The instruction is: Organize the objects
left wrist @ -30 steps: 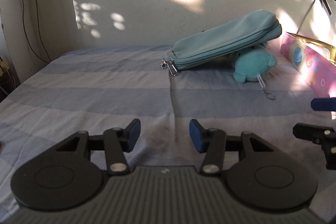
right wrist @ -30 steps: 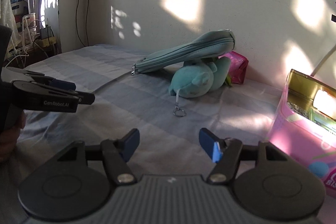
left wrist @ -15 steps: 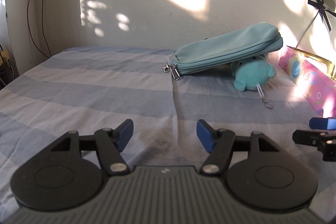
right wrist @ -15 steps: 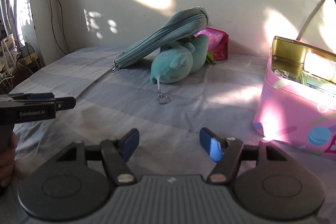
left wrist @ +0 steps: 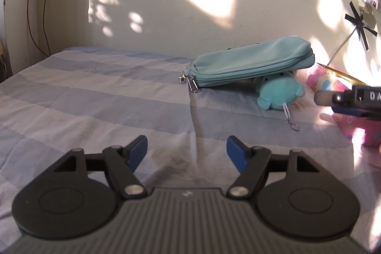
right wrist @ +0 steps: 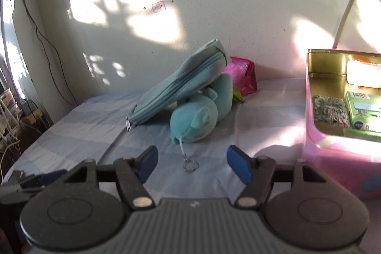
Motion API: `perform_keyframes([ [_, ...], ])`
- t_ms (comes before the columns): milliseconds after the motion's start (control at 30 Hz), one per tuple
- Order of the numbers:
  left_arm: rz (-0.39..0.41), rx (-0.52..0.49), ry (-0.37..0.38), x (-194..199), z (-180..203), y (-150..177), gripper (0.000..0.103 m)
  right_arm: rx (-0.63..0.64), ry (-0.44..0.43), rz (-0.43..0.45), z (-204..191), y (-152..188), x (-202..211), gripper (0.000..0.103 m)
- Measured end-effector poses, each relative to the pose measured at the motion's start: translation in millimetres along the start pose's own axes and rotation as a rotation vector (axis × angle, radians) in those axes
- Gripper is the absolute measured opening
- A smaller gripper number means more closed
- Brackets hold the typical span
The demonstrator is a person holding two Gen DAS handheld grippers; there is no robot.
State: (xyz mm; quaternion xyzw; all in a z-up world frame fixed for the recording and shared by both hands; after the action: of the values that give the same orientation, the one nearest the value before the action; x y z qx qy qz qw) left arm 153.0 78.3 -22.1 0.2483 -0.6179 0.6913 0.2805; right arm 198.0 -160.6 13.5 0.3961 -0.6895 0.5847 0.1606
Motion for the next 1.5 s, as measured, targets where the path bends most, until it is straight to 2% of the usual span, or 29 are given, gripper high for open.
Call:
perform_keyframes([
  [67,0.004,0.021,0.01,-0.1,-2.7,-0.9,0.075,-0.027,0.023,0.05,-1.5,-29.0,-5.0,0.075],
  [133,0.011,0.048,0.021,-0.4,-6.5,-2.4,0.075,-0.074,-0.004,0.075,-1.2,-54.7,-13.0,0.084],
  [200,0.019,0.069,0.035,-0.6,-9.2,-3.7,0.075,-0.141,-0.051,0.066,0.9,-76.0,-25.8,0.09],
  [233,0.022,0.075,0.042,-0.6,-9.9,-4.5,0.075,-0.178,-0.055,0.05,3.2,-86.2,-36.0,0.089],
  [267,0.026,0.078,0.048,-0.5,-10.3,-5.0,0.075,-0.215,-0.037,0.024,6.3,-93.6,-46.0,0.086],
  [300,0.03,0.08,0.052,-0.3,-10.3,-5.2,0.075,-0.254,-0.024,-0.002,10.3,-97.6,-54.4,0.062],
  [333,0.034,0.081,0.055,-0.2,-10.5,-5.6,0.075,-0.299,-0.047,-0.034,14.3,-99.0,-62.3,0.042],
  [400,0.037,0.083,0.061,0.3,-10.2,-5.7,0.075,-0.352,-0.094,-0.041,18.1,-96.3,-63.3,0.038],
  [467,0.036,0.089,0.065,0.2,-10.9,-5.9,0.075,-0.333,-0.119,-0.026,14.8,-86.8,-51.1,0.034],
  [600,0.039,0.116,0.093,1.4,-17.1,-7.0,0.075,-0.314,-0.23,-0.025,8.1,-46.5,-4.2,0.033],
  [700,0.068,0.143,0.154,6.9,-22.6,-8.1,0.078,-0.33,-0.306,-0.045,19.5,-0.3,34.2,0.033],
  [833,0.078,0.121,0.242,11.8,-16.4,-8.3,0.078,-0.392,-0.339,-0.09,50.7,71.5,79.8,0.034],
  [900,0.069,0.085,0.289,13.3,-6.4,-7.7,0.077,-0.409,-0.321,-0.103,65.4,99.9,98.2,0.037],
  [967,0.05,0.054,0.345,16.7,8.3,-5.4,0.076,-0.402,-0.245,-0.107,79.2,126.0,119.3,0.046],
  [1000,0.041,0.04,0.373,19.6,16.4,-4.0,0.076,-0.391,-0.194,-0.092,83.2,132.7,127.6,0.058],
  [1033,0.036,0.02,0.404,23.9,26.1,-2.1,0.076,-0.373,-0.126,-0.057,87.6,138.4,138.0,0.075],
  [1100,0.018,-0.011,0.454,30.4,46.3,1.3,0.076,-0.308,-0.004,0.017,90.8,143.5,154.6,0.087],
  [1167,-0.025,-0.06,0.489,32.3,69.4,5.6,0.076,-0.23,0.05,0.032,87.1,145.3,159.9,0.088],
  [1267,-0.102,-0.145,0.444,24.5,97.4,14.0,0.075,-0.169,0.046,0.013,77.9,146.1,155.3,0.089],
  [1333,-0.134,-0.17,0.437,17.2,105.5,18.9,0.072,-0.11,0.048,-0.005,69.2,149.3,149.0,0.094],
  [1433,-0.209,-0.158,0.442,2.2,109.9,26.1,0.053,-0.016,0.122,-0.036,57.7,154.6,135.0,0.094],
  [1500,-0.184,-0.161,0.427,2.9,112.9,30.1,0.051,0.009,0.122,-0.033,55.2,154.1,130.1,0.091],
])
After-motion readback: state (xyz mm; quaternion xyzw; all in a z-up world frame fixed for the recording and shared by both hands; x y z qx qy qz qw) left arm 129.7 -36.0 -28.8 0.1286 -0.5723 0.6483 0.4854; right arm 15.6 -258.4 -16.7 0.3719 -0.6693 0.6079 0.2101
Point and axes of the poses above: each gripper's, at about its wrist camera, not at the fingertips, and x roughly against the way its jaws point, z to its right, y to its underside, the point moved 6 cm from there along -x, roughly the way its jaws point, and after that the axes turned 14 degrees about -z, right-handed, at the moved point
